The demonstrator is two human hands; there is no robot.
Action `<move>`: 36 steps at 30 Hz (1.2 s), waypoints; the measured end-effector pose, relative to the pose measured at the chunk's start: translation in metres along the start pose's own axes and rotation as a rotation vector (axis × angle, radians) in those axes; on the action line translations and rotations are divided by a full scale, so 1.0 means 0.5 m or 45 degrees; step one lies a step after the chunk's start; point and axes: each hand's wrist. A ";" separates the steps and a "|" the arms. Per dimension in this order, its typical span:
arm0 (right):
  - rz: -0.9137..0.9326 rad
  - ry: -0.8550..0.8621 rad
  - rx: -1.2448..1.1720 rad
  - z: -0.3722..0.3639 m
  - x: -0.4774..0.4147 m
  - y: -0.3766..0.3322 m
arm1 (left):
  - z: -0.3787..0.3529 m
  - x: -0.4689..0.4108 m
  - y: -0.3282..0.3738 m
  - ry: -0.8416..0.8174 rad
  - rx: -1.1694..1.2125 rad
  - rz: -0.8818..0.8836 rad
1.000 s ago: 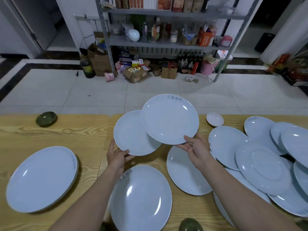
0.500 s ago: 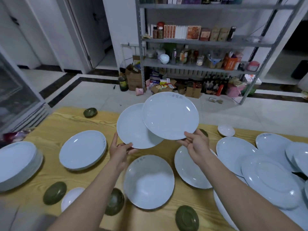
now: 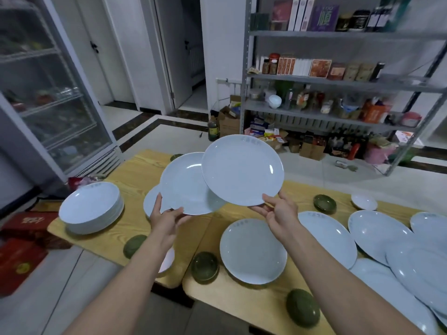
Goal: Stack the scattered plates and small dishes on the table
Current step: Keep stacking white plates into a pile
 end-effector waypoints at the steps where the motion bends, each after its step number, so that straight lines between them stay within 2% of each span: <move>1: 0.000 -0.005 0.001 -0.013 0.007 0.014 | 0.022 -0.002 0.009 -0.004 0.003 -0.005; 12: -0.015 0.056 -0.021 -0.126 0.063 0.175 | 0.208 -0.032 0.061 -0.034 0.033 0.131; 36: -0.065 0.125 -0.014 -0.186 -0.185 0.243 | 0.214 -0.300 0.043 0.099 -0.133 0.304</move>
Point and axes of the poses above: each hand's wrist, its own x-axis away from the middle knuckle, its own z-axis out of the back of the hand, y = z × x, and after that the axes turned 2 degrees about -y, right-handed
